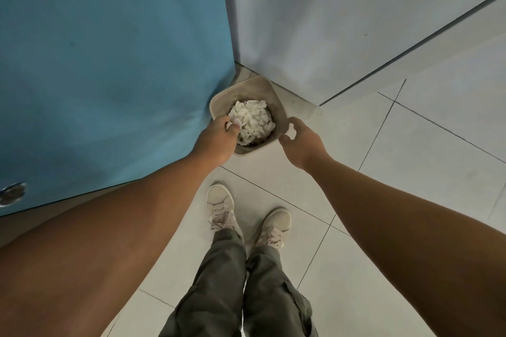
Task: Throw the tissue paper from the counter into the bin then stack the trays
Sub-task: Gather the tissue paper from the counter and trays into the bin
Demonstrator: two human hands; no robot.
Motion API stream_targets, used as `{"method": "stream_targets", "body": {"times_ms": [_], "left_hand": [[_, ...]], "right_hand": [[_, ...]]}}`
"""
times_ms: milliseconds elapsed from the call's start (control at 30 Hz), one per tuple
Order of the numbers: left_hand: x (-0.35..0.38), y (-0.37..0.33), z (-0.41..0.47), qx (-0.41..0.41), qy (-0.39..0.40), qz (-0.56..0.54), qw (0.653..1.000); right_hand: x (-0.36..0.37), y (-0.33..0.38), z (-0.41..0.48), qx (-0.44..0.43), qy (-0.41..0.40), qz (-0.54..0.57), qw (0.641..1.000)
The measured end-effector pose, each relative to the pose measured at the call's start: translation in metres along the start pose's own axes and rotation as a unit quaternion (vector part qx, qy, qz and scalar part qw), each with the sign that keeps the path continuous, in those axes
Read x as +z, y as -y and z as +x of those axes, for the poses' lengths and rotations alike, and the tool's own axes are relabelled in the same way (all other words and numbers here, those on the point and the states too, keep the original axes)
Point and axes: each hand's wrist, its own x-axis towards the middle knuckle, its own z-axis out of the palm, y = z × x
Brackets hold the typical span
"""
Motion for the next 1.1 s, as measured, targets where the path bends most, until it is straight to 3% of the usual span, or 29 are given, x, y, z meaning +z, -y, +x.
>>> {"method": "stream_targets", "body": {"times_ms": [333,733,1100], "left_hand": [[-0.08,-0.102,-0.125,0.153,-0.082,0.203,0.964],[-0.202,-0.193,-0.295,0.286,-0.246,0.148,0.914],[-0.297,-0.175,-0.376,0.289,-0.376,0.082,0.877]], "right_hand": [[-0.103,0.076,-0.127,-0.148,-0.069,-0.05,0.985],[-0.237,0.198,-0.261,-0.333,-0.188,-0.084,0.92],[-0.238,0.301,-0.335,-0.442,-0.172,-0.113,0.873]]}}
